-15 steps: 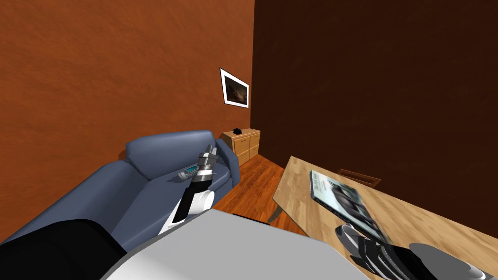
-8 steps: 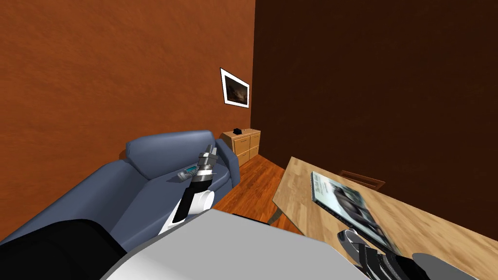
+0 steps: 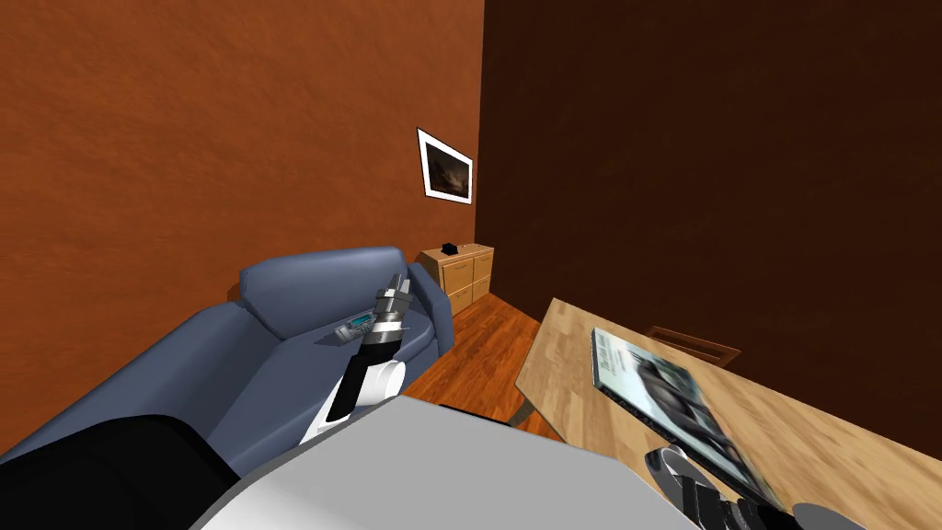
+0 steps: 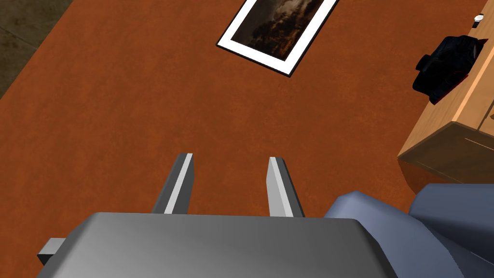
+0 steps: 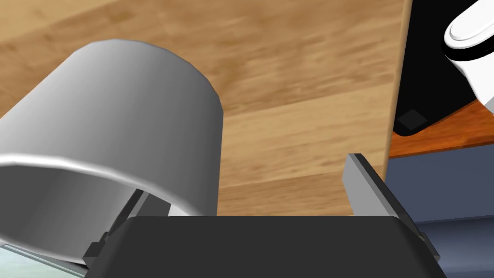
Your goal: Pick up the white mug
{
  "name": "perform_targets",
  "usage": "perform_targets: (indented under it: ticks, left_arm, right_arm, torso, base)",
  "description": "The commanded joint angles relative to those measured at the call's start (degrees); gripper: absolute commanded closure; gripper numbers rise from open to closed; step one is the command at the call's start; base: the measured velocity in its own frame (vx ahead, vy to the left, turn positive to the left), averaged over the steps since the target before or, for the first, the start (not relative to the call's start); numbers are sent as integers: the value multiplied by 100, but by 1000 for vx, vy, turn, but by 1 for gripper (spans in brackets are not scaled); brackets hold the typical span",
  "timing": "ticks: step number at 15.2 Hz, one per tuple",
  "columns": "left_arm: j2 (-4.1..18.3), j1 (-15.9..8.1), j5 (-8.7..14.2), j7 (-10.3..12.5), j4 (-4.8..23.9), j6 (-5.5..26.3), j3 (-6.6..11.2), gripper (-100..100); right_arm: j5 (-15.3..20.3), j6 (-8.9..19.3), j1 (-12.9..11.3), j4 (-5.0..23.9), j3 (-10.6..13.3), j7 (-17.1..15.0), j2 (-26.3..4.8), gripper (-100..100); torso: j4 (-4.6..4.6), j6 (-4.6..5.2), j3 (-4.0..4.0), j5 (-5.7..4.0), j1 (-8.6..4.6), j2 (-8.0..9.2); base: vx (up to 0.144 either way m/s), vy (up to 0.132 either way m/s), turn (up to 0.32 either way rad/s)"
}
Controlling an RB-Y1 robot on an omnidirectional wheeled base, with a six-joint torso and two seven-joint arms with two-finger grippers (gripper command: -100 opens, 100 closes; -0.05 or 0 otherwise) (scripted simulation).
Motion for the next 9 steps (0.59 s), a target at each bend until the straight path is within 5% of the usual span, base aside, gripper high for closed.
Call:
perform_targets:
  ticks: [1, 2, 4, 5, 9]
  left_arm:
    - [0, 0, 0, 0, 0, 0, 0, 0]
    - [0, 0, 0, 0, 0, 0, 0, 0]
    - [0, 0, 0, 0, 0, 0, 0, 0]
    - [0, 0, 0, 0, 0, 0, 0, 0]
    - [0, 0, 0, 0, 0, 0, 0, 0]
  right_arm:
    - [145, -16, 89, -5, -276, -18, 47, -100]
    - [366, 18, 324, -219, -411, -148, 105, -100]
    - [460, 18, 375, -219, -658, -148, 105, -100]
    - [679, 53, 613, -434, -795, -278, 162, -100]
    - [1091, 87, 948, -648, -1312, -408, 220, -100]
  torso:
    - [0, 0, 0, 0, 0, 0]
    - [0, 0, 1, 1, 0, 1]
    - [-1, 4, 4, -2, 2, 9]
    - [0, 5, 6, -2, 1, 12]
    - [-2, 11, 8, -8, -4, 19]
  base:
    - [21, -15, 6]
    - [26, -20, 27]
    - [-1, -2, 9]
    - [-4, -4, 13]
    - [-1, -1, 3]
